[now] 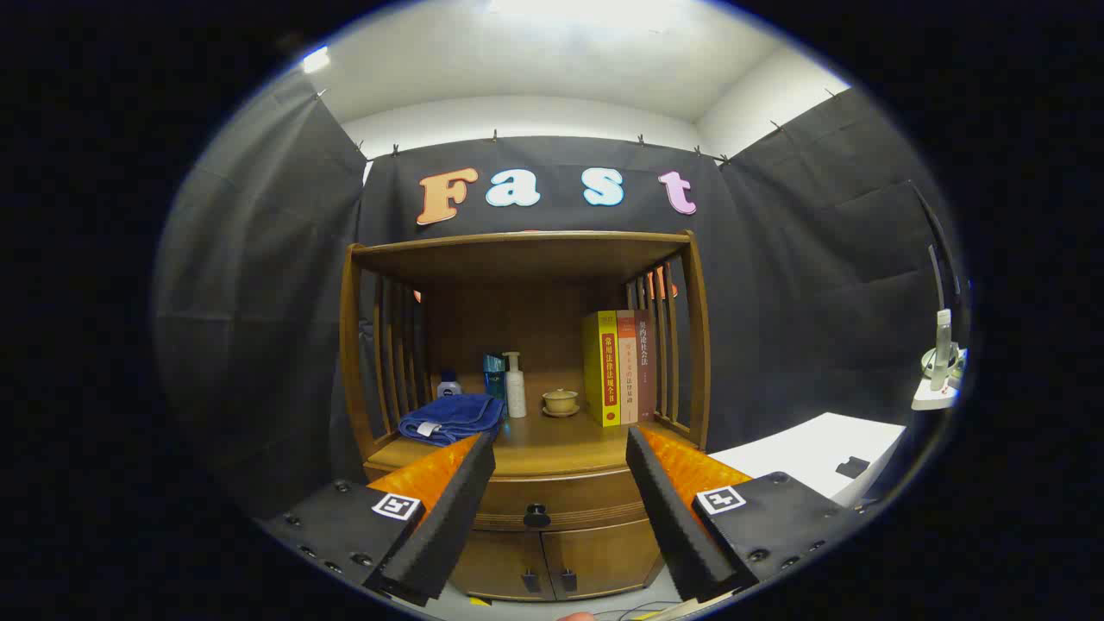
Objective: Pull open the drawer, take out the items inside it, and place them on the countertop above the cabinet.
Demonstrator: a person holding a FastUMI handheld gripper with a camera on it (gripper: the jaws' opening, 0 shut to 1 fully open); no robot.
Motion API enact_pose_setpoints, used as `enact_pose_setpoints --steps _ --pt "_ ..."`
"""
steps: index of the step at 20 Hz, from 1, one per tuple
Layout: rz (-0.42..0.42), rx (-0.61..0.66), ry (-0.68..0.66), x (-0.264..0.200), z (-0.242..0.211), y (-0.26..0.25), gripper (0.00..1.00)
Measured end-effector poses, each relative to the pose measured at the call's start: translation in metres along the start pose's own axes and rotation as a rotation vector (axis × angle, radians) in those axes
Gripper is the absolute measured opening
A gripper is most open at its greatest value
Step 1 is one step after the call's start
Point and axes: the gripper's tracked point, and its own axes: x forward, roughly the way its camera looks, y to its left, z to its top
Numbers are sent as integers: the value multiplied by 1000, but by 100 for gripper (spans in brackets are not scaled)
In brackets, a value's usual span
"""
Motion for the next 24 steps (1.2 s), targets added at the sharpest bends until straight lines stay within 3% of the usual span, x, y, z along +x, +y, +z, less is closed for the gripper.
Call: enact_pose_setpoints --steps 24 --pt "-10 38 14 4 -3 -3 100"
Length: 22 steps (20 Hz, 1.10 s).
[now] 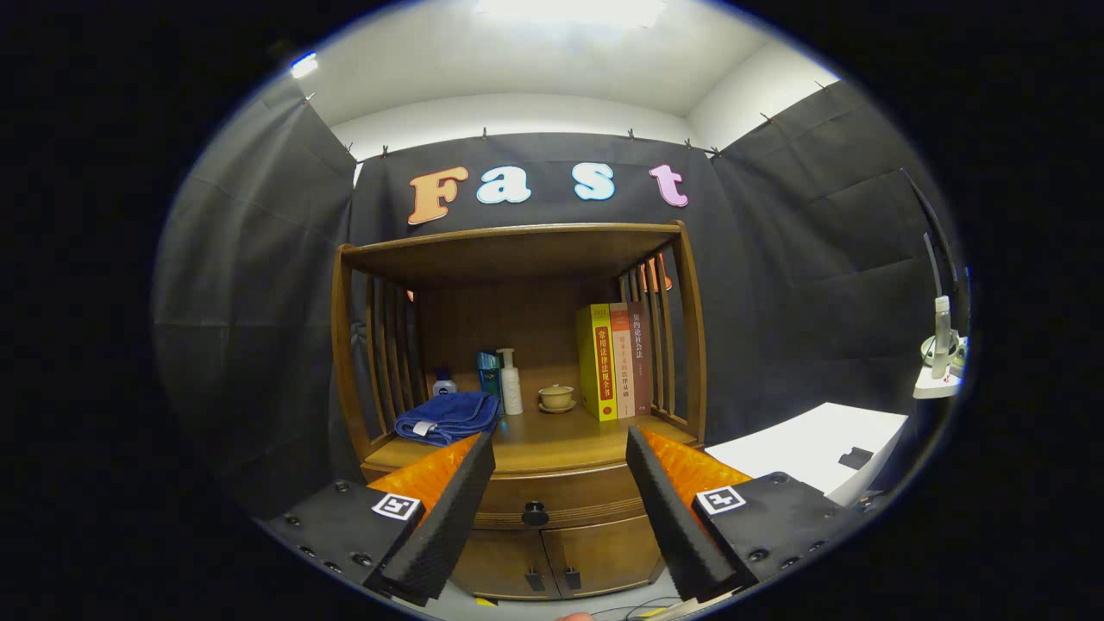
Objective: Pull open the drawer, take out the items inside it, and place them on the countertop above the cabinet.
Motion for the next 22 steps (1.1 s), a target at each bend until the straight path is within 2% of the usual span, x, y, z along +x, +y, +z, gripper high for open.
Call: enact_pose_setpoints --steps 7,12,16,22 --pt "3 12 22 9 0 4 100" --pt "12 25 -39 34 14 7 100" --pt "56 11 -23 56 -16 13 100" --pt "67 8 5 90 -84 19 100"
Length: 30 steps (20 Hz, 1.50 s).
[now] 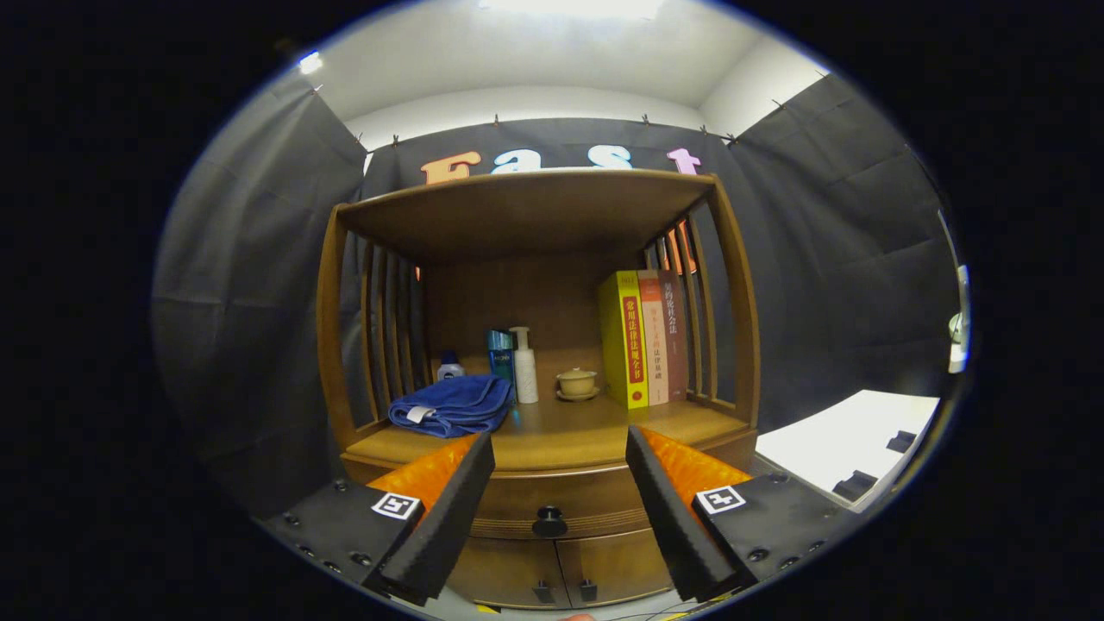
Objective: Pull open the drawer, take out the items inside it, and place them on the countertop above the cabinet.
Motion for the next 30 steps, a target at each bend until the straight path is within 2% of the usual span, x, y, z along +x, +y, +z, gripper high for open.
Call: enact_pose_setpoints --steps 4,8,11,27,28,30 --pt "7 -35 37 23 -55 3 100" --pt "40 -66 62 37 -91 11 100" --pt "69 -76 80 47 -105 17 100" --pt "12 -29 196 87 -160 2 99" --pt "13 -32 207 90 -165 2 98" --pt "4 -39 229 93 -174 1 90"
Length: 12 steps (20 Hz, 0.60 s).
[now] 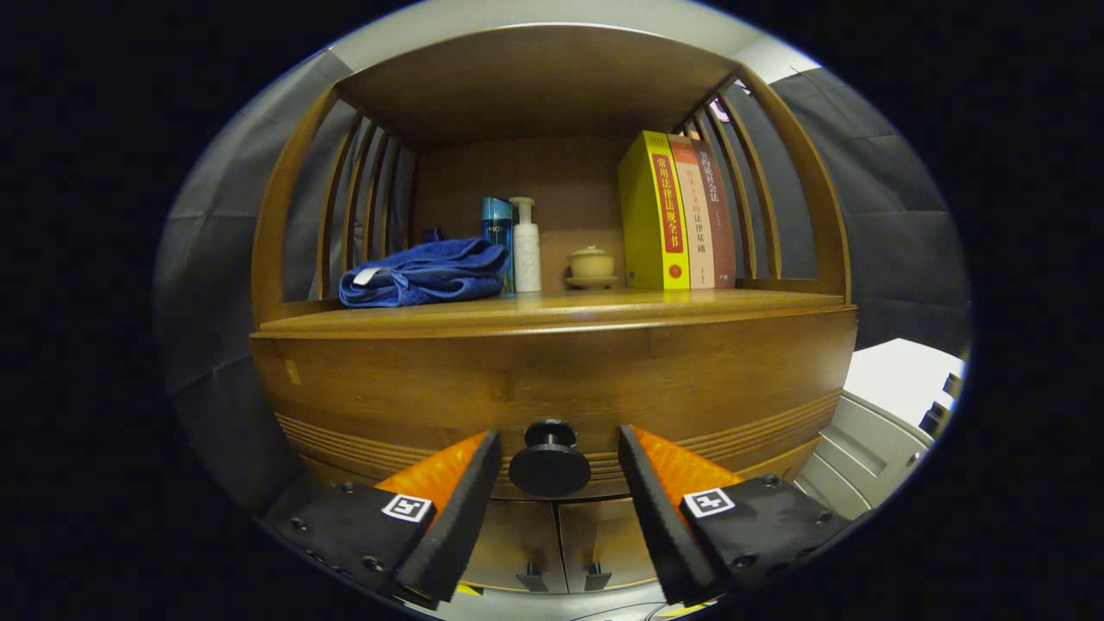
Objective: Pull open the drawer, take out the items inside it, and place them on the countertop above the cabinet.
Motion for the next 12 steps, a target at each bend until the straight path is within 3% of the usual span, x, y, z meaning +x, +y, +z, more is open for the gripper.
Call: enact_pose_setpoints --steps 9,12 --pt "1 -6 -8 3 -5 6 57" --pt "4 -10 -3 3 -5 6 55"
